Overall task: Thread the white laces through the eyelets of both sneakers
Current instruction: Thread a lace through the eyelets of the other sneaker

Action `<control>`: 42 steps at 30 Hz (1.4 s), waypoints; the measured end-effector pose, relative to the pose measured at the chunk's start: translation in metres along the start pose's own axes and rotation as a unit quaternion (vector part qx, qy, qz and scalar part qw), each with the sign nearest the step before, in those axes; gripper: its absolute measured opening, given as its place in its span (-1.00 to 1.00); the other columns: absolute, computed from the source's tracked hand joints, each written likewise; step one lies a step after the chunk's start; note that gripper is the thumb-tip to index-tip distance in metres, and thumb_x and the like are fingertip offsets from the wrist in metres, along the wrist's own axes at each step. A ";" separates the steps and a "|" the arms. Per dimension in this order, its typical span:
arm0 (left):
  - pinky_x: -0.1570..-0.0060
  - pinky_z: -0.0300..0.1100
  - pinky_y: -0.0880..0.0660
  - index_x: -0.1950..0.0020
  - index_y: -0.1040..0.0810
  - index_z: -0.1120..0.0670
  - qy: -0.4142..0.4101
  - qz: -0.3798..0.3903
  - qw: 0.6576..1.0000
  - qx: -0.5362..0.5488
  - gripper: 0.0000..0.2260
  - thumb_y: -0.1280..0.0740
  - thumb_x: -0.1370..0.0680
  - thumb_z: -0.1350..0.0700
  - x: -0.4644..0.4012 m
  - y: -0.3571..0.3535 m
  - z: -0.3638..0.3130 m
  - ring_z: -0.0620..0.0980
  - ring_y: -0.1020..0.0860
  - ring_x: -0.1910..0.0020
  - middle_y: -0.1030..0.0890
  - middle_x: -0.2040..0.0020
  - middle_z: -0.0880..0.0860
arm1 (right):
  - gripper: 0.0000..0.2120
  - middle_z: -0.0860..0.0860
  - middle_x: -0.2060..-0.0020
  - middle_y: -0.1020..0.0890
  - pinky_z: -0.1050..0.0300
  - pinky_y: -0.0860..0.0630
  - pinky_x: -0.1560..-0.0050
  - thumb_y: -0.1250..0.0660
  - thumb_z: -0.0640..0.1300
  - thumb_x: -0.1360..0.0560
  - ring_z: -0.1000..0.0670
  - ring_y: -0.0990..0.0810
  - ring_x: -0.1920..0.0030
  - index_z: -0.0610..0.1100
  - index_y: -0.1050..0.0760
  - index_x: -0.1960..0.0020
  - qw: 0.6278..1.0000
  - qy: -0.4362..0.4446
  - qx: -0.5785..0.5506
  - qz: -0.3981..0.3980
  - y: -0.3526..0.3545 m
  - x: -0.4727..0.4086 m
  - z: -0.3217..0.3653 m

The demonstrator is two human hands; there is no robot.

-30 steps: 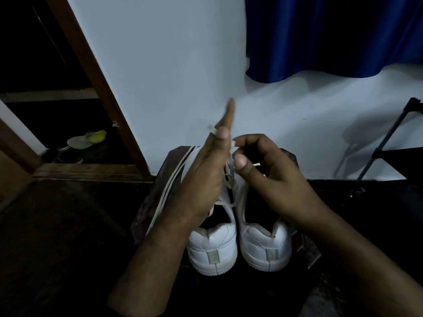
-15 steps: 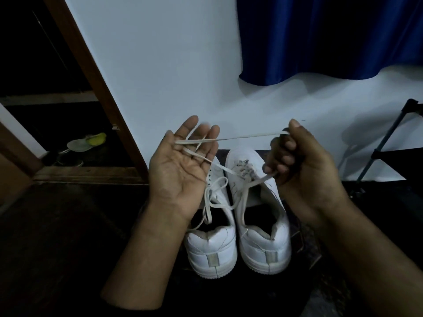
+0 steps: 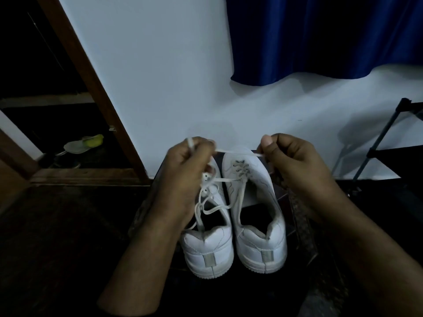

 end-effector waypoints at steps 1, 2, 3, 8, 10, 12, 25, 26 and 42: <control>0.13 -0.04 -0.56 0.34 -0.61 0.02 0.023 0.000 0.997 0.072 -0.78 -0.37 -0.52 0.09 -0.002 0.001 0.001 0.07 -0.67 0.15 -0.62 0.26 0.00 | -0.65 -0.15 0.32 -0.61 0.15 -0.43 0.25 -0.33 0.16 -0.59 0.05 -0.48 0.35 -0.12 -0.60 0.13 1.000 0.000 0.024 0.010 0.003 -0.002 -0.003; 0.05 -0.05 -0.61 0.38 -0.58 0.02 0.040 0.021 0.988 0.145 -0.70 -0.31 -0.56 0.20 -0.001 -0.001 -0.001 0.10 -0.71 0.05 -0.64 0.23 0.02 | -0.67 -0.07 0.32 -0.65 0.17 -0.43 0.23 -0.33 0.13 -0.60 0.10 -0.50 0.34 -0.13 -0.60 0.12 0.999 0.001 0.041 0.018 0.004 -0.003 -0.005; 0.01 -0.06 -0.63 0.39 -0.54 0.04 0.056 0.048 0.975 0.208 -0.64 -0.25 -0.58 0.30 0.000 -0.004 -0.003 0.14 -0.72 0.03 -0.64 0.23 0.05 | -0.71 0.06 0.38 -0.61 0.25 -0.41 0.29 -0.32 0.06 -0.62 0.17 -0.46 0.40 -0.13 -0.60 0.12 0.999 0.002 0.047 0.027 0.004 -0.002 -0.006; 0.53 -0.28 -0.27 0.13 -0.49 0.07 0.047 0.107 0.991 0.061 -0.84 -0.33 -0.60 0.28 0.010 -0.015 -0.003 -0.07 -0.34 0.54 -0.54 0.32 0.06 | -0.84 0.07 0.27 -0.64 0.08 -0.51 0.18 -0.28 -0.01 -0.58 0.09 -0.53 0.29 0.04 -0.64 0.00 0.986 0.045 0.122 0.100 -0.011 0.000 -0.004; 0.50 -0.35 -0.33 -0.02 -0.58 0.10 -0.003 0.129 0.989 -0.067 -0.95 -0.42 -0.61 0.16 0.013 -0.019 -0.005 -0.16 -0.40 0.52 -0.60 0.31 -0.02 | -0.88 0.04 0.21 -0.69 -0.06 -0.56 0.04 -0.33 0.00 -0.54 0.04 -0.61 0.21 0.07 -0.63 0.00 0.983 0.060 0.139 0.106 -0.012 -0.001 -0.004; 0.35 -0.47 -0.40 -0.06 -0.69 0.09 -0.075 0.142 0.968 -0.194 -0.89 -0.49 -0.56 0.11 0.016 -0.023 -0.007 -0.26 -0.55 0.40 -0.66 0.27 -0.08 | -0.95 0.00 0.20 -0.72 -0.10 -0.60 0.02 -0.43 -0.07 -0.52 -0.04 -0.68 0.16 0.00 -0.63 0.02 0.985 0.071 0.122 0.095 -0.008 -0.001 -0.003; 0.09 -0.22 -0.62 0.14 -0.77 0.06 -0.072 0.123 0.967 -0.211 -0.95 -0.59 -0.45 0.17 0.010 -0.019 -0.002 -0.09 -0.71 0.16 -0.74 0.22 -0.09 | -0.78 0.15 0.28 -0.61 0.38 -0.45 0.26 -0.51 0.08 -0.43 0.20 -0.59 0.25 0.04 -0.60 -0.02 0.914 0.025 0.369 0.166 0.013 0.008 0.006; 0.12 -0.25 -0.60 0.15 -0.77 0.05 -0.082 0.126 0.964 -0.218 -0.96 -0.59 -0.45 0.17 0.009 -0.020 -0.003 -0.13 -0.70 0.18 -0.74 0.23 -0.11 | -0.83 0.18 0.31 -0.60 0.41 -0.43 0.26 -0.49 0.08 -0.45 0.23 -0.59 0.25 0.04 -0.62 0.02 0.910 0.032 0.382 0.158 0.012 0.008 0.006; 0.21 0.02 -0.58 0.28 -0.65 0.09 -0.093 0.094 0.910 -0.393 -0.73 -0.32 -0.38 -0.09 0.017 -0.047 0.007 -0.01 -0.62 0.30 -0.64 0.36 0.00 | -0.72 0.00 0.44 -0.66 0.26 -0.51 0.32 -0.37 -0.17 -0.59 0.14 -0.62 0.40 -0.09 -0.63 0.30 0.961 -0.093 0.215 0.149 0.022 0.005 -0.001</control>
Point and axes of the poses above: each hand's wrist, its own x-axis away from the middle knuckle, its own y-axis out of the back of the hand, z = x × y, the point moved 4 cm from there along -x, towards the middle knuckle
